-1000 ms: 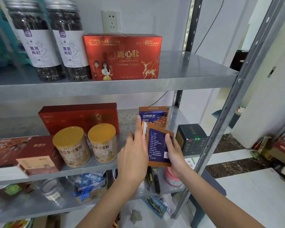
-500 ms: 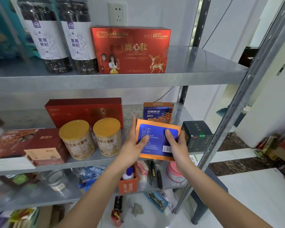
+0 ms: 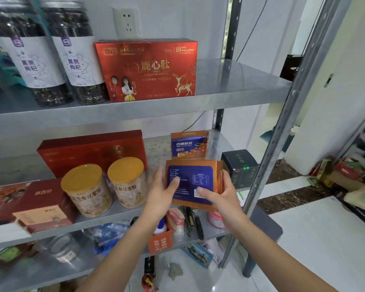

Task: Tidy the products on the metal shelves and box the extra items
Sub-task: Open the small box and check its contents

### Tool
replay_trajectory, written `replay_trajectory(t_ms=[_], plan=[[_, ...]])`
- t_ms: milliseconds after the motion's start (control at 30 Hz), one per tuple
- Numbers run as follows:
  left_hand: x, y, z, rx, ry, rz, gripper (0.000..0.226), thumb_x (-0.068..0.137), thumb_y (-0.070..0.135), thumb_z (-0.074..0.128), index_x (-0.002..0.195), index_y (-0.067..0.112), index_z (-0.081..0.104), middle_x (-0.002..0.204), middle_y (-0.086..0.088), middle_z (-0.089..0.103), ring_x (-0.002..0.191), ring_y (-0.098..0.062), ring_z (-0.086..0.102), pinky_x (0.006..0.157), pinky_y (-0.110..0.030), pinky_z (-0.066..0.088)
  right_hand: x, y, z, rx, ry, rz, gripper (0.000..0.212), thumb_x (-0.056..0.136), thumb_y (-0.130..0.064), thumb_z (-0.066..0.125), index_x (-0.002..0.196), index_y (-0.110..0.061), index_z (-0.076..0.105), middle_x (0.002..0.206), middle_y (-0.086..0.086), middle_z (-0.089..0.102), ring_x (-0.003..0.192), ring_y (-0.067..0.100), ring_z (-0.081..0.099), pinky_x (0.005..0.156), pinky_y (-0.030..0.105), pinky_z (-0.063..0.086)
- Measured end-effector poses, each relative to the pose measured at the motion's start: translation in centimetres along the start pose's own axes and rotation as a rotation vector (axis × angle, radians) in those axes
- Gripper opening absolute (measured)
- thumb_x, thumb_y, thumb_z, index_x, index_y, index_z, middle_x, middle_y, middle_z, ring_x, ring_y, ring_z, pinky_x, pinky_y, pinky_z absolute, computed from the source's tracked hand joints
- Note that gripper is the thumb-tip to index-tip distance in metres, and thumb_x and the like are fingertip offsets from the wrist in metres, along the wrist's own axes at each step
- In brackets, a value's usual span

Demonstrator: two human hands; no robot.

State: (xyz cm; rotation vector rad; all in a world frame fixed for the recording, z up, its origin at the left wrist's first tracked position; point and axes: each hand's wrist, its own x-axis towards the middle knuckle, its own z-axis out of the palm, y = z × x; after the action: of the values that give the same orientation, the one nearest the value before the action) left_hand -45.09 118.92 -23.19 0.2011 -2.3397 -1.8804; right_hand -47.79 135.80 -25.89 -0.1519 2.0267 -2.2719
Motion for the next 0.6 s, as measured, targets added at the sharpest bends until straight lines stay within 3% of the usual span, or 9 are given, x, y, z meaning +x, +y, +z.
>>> replay_trajectory(t_ms=[33,100,200,300,367,433,500,600], plan=[[-0.5,0.6,0.7,-0.041,-0.055,0.026,0.046,0.093,0.028,0.061,0.133,0.038,0.039,0.134,0.014,0.051,0.114,0.020,0.048,0.093,-0.007,0.043,-0.7,-0.1,0.3,-0.070,0.058,-0.059,0.064,0.072,-0.013,0.084,0.119,-0.038,0.049,0.107,-0.008,0.070,0.099,0.010,0.068,0.080,0.028,0.057],[-1.8,1.4,2.4,-0.112,-0.259,0.010,0.056,0.082,0.041,0.066,0.130,0.043,0.038,0.129,0.017,0.052,0.104,0.024,0.051,0.079,0.000,0.042,-2.4,-0.1,0.7,-0.131,0.071,-0.141,0.061,0.072,-0.018,0.082,0.118,-0.038,0.048,0.105,-0.019,0.068,0.099,0.001,0.066,0.078,0.016,0.053],[-2.4,1.1,3.6,-0.175,-0.348,-0.068,0.066,0.071,0.035,0.080,0.129,0.029,0.050,0.118,0.005,0.067,0.101,0.000,0.066,0.074,-0.013,0.052,-5.0,0.2,-0.2,-0.075,-0.106,-0.121,0.066,0.077,-0.030,0.073,0.137,-0.034,0.046,0.125,-0.025,0.061,0.118,0.000,0.057,0.088,0.014,0.048],[-2.0,0.4,4.1,-0.221,-0.351,-0.136,0.065,0.060,0.016,0.090,0.117,0.019,0.059,0.107,-0.005,0.072,0.097,-0.018,0.070,0.088,-0.036,0.056,-7.0,0.0,-3.5,-0.115,-0.086,-0.080,0.041,0.091,-0.030,0.064,0.133,-0.029,0.060,0.134,-0.013,0.060,0.128,0.006,0.052,0.099,0.021,0.046],[-2.3,0.0,4.8,-0.230,-0.423,-0.175,0.069,0.054,0.011,0.085,0.118,0.016,0.058,0.106,-0.008,0.072,0.096,-0.024,0.071,0.086,-0.042,0.058,-8.3,-0.3,-6.0,-0.198,0.060,-0.079,0.041,0.090,-0.030,0.065,0.131,-0.027,0.060,0.131,-0.012,0.061,0.126,0.008,0.054,0.101,0.023,0.047],[-2.8,-0.3,6.0,-0.246,-0.532,-0.169,0.065,0.055,0.001,0.084,0.115,0.012,0.060,0.097,-0.007,0.076,0.086,-0.023,0.073,0.072,-0.036,0.060,-9.8,-0.4,-8.8,-0.316,0.193,-0.041,0.065,0.080,-0.031,0.070,0.140,-0.031,0.045,0.137,-0.017,0.052,0.126,0.000,0.049,0.097,0.016,0.045],[-3.7,-0.4,7.5,-0.240,-0.638,-0.145,0.059,0.056,-0.001,0.083,0.110,0.011,0.063,0.095,-0.008,0.076,0.082,-0.023,0.073,0.069,-0.035,0.060,-11.7,-0.6,-11.7,-0.311,0.194,0.048,0.079,0.077,-0.024,0.079,0.143,-0.034,0.037,0.134,-0.016,0.050,0.116,-0.007,0.053,0.090,0.015,0.047],[-5.1,0.0,10.3,-0.232,-0.773,-0.104,0.056,0.056,0.004,0.082,0.109,0.011,0.063,0.099,-0.010,0.075,0.084,-0.022,0.072,0.067,-0.032,0.060,-15.4,-0.7,-15.9,-0.210,0.215,0.144,0.067,0.067,-0.016,0.083,0.124,-0.030,0.053,0.109,-0.001,0.070,0.093,0.010,0.067,0.078,0.028,0.054]])
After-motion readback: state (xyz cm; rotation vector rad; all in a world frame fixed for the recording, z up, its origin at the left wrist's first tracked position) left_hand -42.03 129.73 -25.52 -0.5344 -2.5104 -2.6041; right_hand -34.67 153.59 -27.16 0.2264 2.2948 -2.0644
